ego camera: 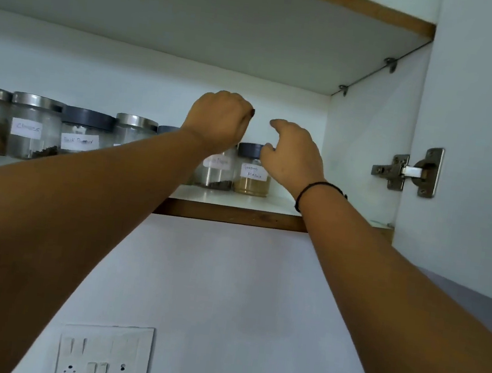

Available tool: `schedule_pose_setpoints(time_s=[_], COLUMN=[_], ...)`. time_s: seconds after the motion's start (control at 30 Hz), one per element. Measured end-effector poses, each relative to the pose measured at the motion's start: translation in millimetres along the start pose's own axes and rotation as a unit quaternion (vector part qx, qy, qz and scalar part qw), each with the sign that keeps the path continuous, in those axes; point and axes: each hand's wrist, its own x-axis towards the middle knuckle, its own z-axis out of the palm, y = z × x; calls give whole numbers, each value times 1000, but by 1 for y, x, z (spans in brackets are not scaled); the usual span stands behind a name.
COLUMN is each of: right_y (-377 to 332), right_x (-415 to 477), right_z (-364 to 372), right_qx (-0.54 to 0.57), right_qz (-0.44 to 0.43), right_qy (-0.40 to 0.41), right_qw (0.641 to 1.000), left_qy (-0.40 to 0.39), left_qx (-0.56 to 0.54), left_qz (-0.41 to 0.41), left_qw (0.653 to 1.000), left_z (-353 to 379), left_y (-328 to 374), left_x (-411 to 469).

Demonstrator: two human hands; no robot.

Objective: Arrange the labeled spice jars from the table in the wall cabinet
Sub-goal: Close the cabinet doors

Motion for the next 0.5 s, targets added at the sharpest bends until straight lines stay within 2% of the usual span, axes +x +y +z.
schedule_pose_setpoints(time_s=[0.07,0.13,0.23,0.5], right_y=[-10,-22,-45,-138], right_x=[-9,-24,-47,-76], right_z=[-10,-18,-20,-43], right_qx=[36,73,141,219], right_qz=[-14,-39,-74,-146], right_qy=[52,113,181,144], right_qw=[998,990,971,954], left_qy=[31,50,31,48], left_qx=[-52,-85,-75,-77], left_qz=[-10,27,65,-29], left_qw=[998,995,995,995], left_z=[-25,-54,-91,-198], left_y=[0,4,-1,-59], left_x=[-15,-38,-73,-121])
